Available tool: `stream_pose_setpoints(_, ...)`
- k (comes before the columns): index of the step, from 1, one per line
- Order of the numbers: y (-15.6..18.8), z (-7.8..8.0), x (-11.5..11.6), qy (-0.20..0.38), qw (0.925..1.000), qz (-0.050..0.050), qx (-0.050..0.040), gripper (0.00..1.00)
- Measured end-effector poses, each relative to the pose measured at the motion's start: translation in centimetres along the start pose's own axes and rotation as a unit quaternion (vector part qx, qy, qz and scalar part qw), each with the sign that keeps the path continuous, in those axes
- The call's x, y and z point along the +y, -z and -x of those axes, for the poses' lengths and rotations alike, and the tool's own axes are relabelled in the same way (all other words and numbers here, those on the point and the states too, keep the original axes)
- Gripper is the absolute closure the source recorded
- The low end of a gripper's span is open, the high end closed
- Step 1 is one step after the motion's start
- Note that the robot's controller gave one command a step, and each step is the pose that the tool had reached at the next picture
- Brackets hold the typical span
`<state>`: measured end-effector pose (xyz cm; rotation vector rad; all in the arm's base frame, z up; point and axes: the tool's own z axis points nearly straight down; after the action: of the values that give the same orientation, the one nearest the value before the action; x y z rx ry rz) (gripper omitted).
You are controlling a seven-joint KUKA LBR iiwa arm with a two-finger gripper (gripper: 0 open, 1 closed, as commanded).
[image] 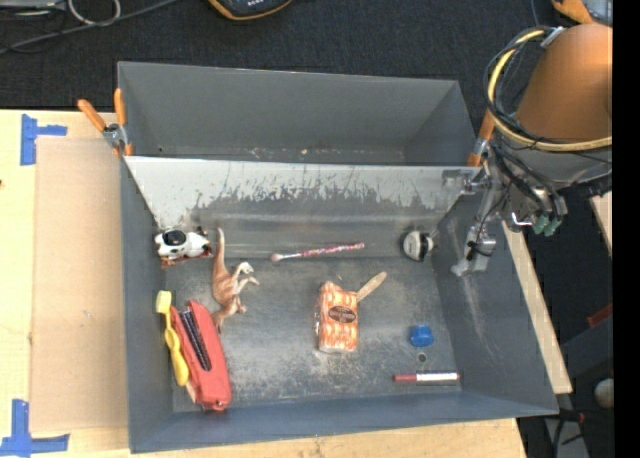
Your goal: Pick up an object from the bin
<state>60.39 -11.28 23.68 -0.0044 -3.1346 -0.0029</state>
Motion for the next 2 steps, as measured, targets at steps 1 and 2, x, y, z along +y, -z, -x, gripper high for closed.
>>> stream_pose_setpoints(1,0.4,0.2,0.1,0.002,1.0,-0.001,-0.0038,0.0)
stream_pose_setpoints(2,-2.8,-1.6,6.2,0.114,0.9935,0.0,-0.002,0.0)
